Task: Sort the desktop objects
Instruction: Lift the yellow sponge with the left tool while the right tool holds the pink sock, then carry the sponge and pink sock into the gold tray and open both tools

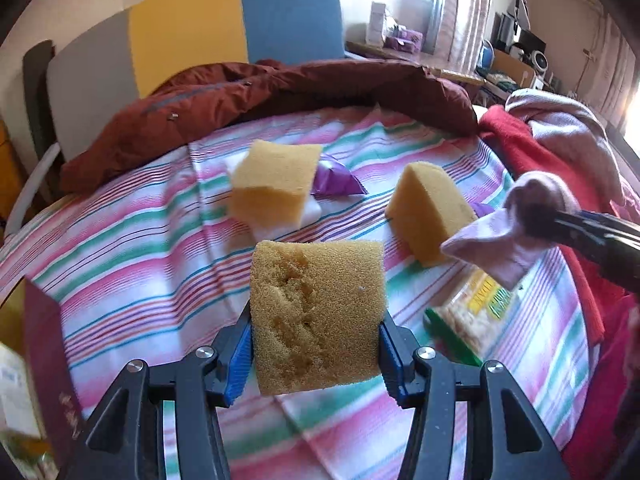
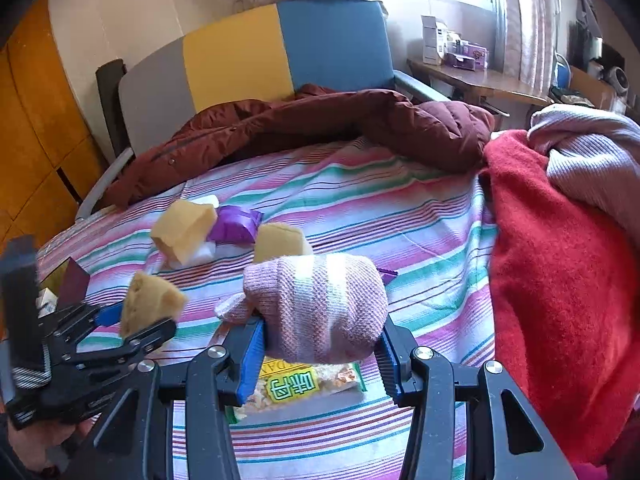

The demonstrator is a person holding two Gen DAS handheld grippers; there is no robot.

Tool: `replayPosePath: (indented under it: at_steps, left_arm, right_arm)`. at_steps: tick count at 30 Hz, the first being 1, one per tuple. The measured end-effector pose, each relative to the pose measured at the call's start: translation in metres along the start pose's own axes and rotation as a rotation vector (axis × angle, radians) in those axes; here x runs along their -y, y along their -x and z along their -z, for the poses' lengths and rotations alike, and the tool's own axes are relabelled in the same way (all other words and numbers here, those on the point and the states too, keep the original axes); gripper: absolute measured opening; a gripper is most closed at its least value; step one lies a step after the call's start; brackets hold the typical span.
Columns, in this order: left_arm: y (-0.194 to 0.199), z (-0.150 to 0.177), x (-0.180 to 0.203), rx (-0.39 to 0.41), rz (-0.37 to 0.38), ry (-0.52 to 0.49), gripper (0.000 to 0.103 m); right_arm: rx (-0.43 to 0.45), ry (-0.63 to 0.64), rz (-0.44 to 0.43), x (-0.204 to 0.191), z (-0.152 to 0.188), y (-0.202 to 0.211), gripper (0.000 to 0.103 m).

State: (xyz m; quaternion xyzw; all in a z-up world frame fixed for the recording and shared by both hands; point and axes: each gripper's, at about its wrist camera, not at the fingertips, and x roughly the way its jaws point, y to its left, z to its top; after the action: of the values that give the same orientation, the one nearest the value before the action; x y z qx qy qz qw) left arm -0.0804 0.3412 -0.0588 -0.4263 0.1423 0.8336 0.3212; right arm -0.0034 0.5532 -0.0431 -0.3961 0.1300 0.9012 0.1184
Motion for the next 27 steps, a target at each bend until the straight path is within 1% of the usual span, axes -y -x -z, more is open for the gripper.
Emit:
replayPosePath:
  at_steps: [6, 11, 19, 22, 27]
  left_arm:
    - [0.039, 0.011, -0.012, 0.051, -0.018, 0.031, 0.054]
    - [0.066, 0.022, -0.021, 0.084, -0.043, 0.055, 0.054]
    - [0.101, 0.047, -0.039, 0.108, -0.083, 0.091, 0.054]
    - [0.111, 0.056, -0.048, 0.113, -0.096, 0.104, 0.054]
    - [0.123, 0.072, -0.064, 0.111, -0.118, 0.132, 0.054]
  right_arm:
    - [0.018, 0.034, -0.030, -0.010, 0.002, 0.003, 0.049]
    - [0.016, 0.039, -0.037, -0.013, 0.004, 0.002, 0.049]
    - [0.015, 0.034, -0.037, -0.015, 0.006, 0.002, 0.049]
    - [0.022, 0.023, -0.043, -0.016, 0.007, 0.005, 0.049]
    - [0.006, 0.021, -0.064, -0.022, 0.008, 0.002, 0.049]
